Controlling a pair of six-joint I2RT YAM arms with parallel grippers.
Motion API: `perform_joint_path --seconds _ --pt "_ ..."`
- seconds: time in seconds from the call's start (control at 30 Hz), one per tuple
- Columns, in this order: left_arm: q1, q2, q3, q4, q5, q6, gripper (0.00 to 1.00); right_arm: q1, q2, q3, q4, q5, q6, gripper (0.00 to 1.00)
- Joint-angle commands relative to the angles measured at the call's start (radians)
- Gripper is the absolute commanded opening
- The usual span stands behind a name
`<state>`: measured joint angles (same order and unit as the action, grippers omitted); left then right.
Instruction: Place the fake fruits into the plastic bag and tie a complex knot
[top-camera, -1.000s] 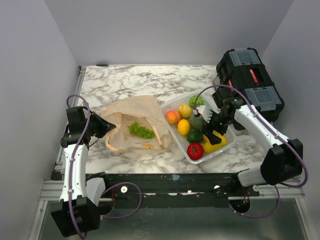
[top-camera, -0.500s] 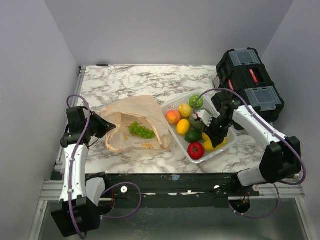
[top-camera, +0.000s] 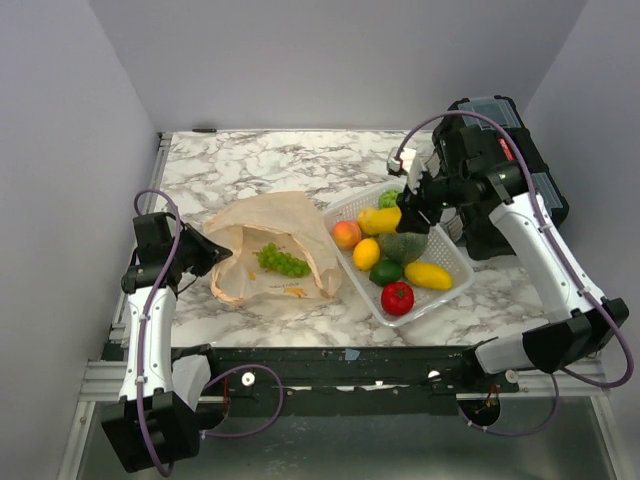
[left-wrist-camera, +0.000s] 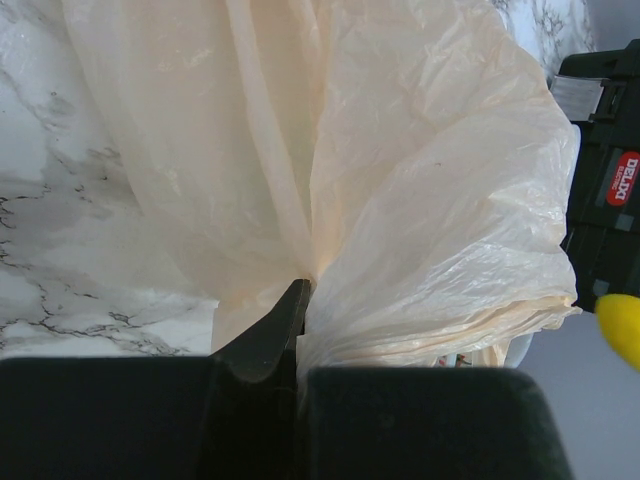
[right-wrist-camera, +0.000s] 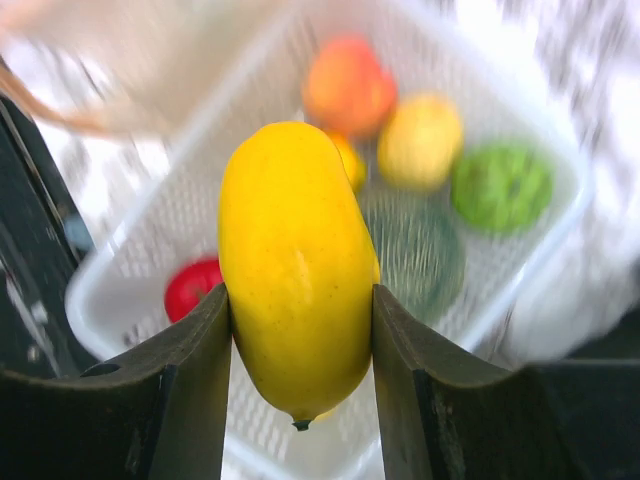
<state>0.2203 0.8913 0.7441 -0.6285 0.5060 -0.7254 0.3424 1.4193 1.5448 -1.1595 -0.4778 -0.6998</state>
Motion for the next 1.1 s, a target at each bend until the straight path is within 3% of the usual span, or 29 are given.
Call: perform_joint_path --seconds 0.0,0.13,0.3,0.5,0.73,0.87,0.97,1.07 --pt "0.003 0.007 -0.004 0.021 0.006 -0.003 0.00 0.188 -0.027 0.071 0.257 -0.138 0.179 0.16" --pt "0.003 0.004 -0.009 0.024 0.008 -0.005 0.00 0.490 -0.040 -0.051 0.595 0.102 0.257 0.12" --pt "0.002 -0.005 -0.003 0.002 0.004 0.001 0.00 0.727 0.094 -0.076 0.772 0.358 0.299 0.10" --pt "0.002 -0.029 -0.018 0.006 0.009 -0.003 0.00 0.746 0.247 -0.258 1.071 0.634 0.252 0.09" --pt "0.002 -0.027 -0.011 0.002 0.007 0.002 0.00 0.747 0.422 -0.320 1.505 0.752 0.120 0.10" --pt "0.002 -0.015 -0.001 -0.005 0.002 0.006 0.00 0.744 0.525 -0.259 1.573 0.817 0.085 0.30" --pt "0.002 -0.008 0.006 -0.010 0.002 0.008 0.00 0.744 0.512 -0.235 1.503 0.766 0.121 0.68" --pt "0.002 -0.005 0.011 -0.011 0.000 0.010 0.00 0.745 0.429 -0.233 1.355 0.597 0.198 0.86"
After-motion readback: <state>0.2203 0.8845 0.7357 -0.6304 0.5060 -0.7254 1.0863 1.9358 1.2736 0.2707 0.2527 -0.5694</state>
